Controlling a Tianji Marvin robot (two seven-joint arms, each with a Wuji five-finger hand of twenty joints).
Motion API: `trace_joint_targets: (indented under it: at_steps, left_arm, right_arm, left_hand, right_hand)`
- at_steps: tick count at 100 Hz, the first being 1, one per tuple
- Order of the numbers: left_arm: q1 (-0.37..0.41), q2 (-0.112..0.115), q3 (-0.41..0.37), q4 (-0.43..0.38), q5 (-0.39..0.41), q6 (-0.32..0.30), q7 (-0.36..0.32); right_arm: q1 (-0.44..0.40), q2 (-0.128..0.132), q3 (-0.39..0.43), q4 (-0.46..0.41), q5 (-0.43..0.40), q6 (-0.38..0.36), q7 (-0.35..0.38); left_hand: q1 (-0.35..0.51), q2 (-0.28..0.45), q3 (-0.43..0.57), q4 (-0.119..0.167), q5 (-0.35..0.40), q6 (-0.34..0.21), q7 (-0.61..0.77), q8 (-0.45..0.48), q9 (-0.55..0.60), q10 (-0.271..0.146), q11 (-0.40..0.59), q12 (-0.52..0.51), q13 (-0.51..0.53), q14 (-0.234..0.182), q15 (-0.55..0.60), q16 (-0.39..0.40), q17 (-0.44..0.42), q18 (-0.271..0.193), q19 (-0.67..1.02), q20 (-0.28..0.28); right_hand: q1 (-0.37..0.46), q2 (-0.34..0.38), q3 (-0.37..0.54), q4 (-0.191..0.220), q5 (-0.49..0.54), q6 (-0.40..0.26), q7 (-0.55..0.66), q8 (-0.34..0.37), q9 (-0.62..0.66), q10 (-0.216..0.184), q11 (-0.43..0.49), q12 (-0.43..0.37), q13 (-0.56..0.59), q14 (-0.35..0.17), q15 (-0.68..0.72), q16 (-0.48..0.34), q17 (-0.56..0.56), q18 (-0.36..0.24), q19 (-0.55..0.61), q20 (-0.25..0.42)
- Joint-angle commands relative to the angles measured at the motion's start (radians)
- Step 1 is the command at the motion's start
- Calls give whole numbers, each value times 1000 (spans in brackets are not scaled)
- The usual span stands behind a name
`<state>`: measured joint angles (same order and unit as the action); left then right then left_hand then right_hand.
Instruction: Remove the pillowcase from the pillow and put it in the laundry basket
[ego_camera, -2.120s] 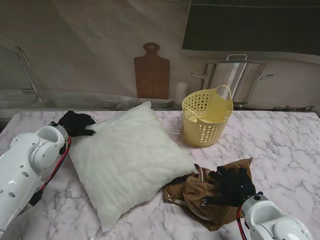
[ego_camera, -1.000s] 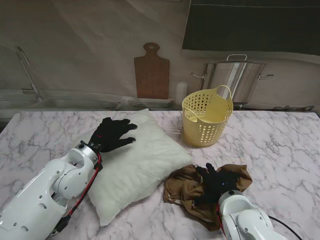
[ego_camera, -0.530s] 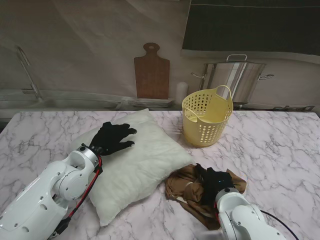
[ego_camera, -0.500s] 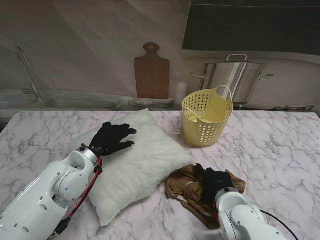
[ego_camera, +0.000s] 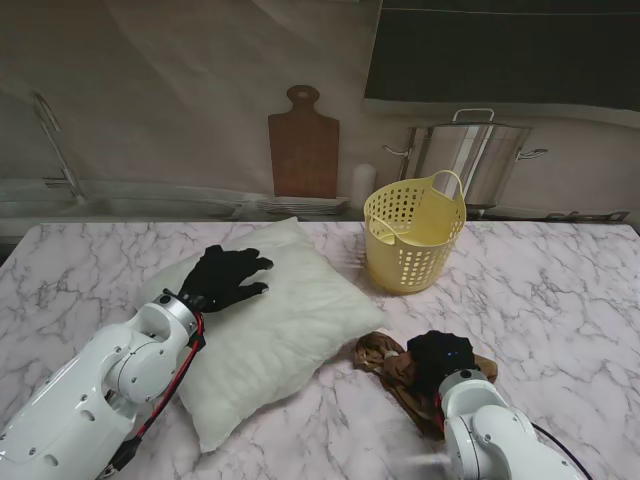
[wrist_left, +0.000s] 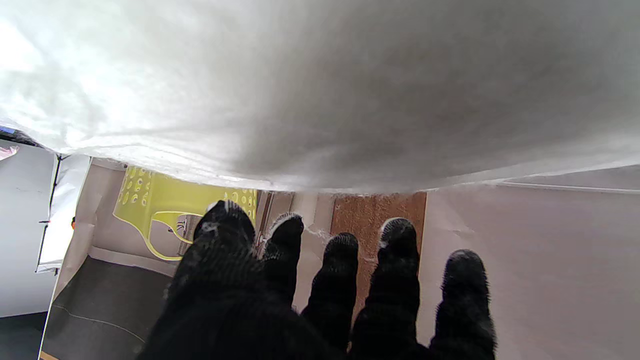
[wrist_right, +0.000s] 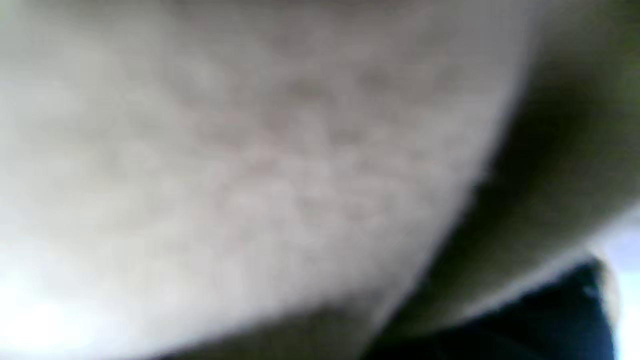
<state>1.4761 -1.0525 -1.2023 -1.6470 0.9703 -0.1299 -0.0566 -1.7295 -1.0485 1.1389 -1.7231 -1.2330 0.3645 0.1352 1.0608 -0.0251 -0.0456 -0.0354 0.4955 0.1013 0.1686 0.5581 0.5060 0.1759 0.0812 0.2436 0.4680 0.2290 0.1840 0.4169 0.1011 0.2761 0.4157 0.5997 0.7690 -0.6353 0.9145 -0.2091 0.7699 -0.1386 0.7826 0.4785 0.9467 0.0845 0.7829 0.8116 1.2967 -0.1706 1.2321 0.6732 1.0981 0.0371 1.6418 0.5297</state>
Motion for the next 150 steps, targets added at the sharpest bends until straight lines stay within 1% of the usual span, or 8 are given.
trace_joint_targets:
  at_steps: [1, 30, 59, 79, 98, 107, 126, 150]
  left_arm:
    - [-4, -2, 4, 5, -5, 3, -11]
    - [-11, -3, 10, 21, -20, 14, -11]
    - [-18, -3, 17, 30, -29, 20, -21]
    - [-23, -4, 21, 37, -33, 19, -17]
    - [-29, -4, 27, 41, -38, 17, -17]
    - [-30, -4, 29, 44, -37, 14, -16]
    - [-33, -1, 28, 44, -31, 3, -27]
    - [-33, 0, 26, 45, -30, -7, -31]
  right_arm:
    - [-28, -3, 27, -25, 0, 13, -47]
    - [-89, -31, 178, -175, -13, -34, -236]
    - [48, -41, 217, -207, -13, -81, -301]
    - [202, -37, 190, -137, -13, -88, -258]
    - [348, -47, 124, -38, 70, -59, -278]
    - [405, -57, 90, 13, 119, -42, -319]
    - [498, -86, 38, 122, 223, -32, -438]
    - [609, -129, 9, 264, 407, -96, -537]
  left_hand:
    - [55, 57, 12, -2, -2, -10, 7, 20, -27, 0, -13, 11, -6, -4, -5, -11, -18, 22, 162, -9]
    - [-8, 62, 4, 2, 5, -4, -3, 10, -25, 3, -13, 11, -7, 0, -5, -9, -16, 23, 165, -5]
    - [-28, 60, 8, 4, 11, -1, -8, 3, -22, 4, -13, 12, -6, 2, -5, -7, -17, 24, 165, -3]
    - [-38, 63, 8, 5, 10, 0, -11, -1, -20, 2, -13, 13, -6, 2, -5, -7, -18, 25, 164, -2]
    - [-43, 63, 9, 6, 11, 1, -14, -7, -20, 4, -13, 13, -5, 0, -5, -7, -19, 27, 164, -1]
    - [-35, 60, 12, 6, 11, 1, -12, -5, -20, 2, -13, 13, -6, -1, -6, -7, -16, 25, 165, -1]
    - [-36, 61, 10, 6, 10, 1, -11, -4, -21, 3, -13, 13, -5, 0, -5, -6, -15, 23, 166, 0]
    - [-40, 62, 9, 6, 10, -1, -11, -5, -22, 2, -14, 13, -6, 1, -5, -6, -17, 24, 165, 0]
  right_hand:
    - [101, 109, 96, -2, 121, -84, 144, 122, 6, -2, 120, 52, 32, -46, -9, 15, 40, -36, 29, -4]
    - [102, 125, 94, -13, 109, -89, 145, 156, -9, -6, 123, 58, 31, -43, -26, 12, 36, -30, 14, -5]
    - [98, 137, 83, -14, 98, -101, 139, 159, -15, -17, 120, 53, 32, -38, -47, 6, 32, -21, -3, -6]
    - [96, 142, 75, -11, 96, -106, 134, 149, -16, -25, 116, 47, 31, -41, -56, 4, 29, -26, -10, -6]
    - [96, 162, 56, -6, 73, -115, 146, 144, -33, -37, 123, 47, 32, -32, -121, -16, 4, -18, -52, -4]
    - [98, 182, 41, -5, 49, -124, 159, 151, -56, -55, 130, 52, 29, 2, -221, -46, -68, 14, -106, 8]
    - [102, 222, 13, -8, -5, -139, 183, 166, -96, -80, 144, 54, 16, 7, -295, -49, -164, 45, -175, 14]
    - [110, 256, -12, -13, -46, -159, 217, 182, -133, -99, 154, 39, -16, 5, -329, -38, -242, 68, -252, 0]
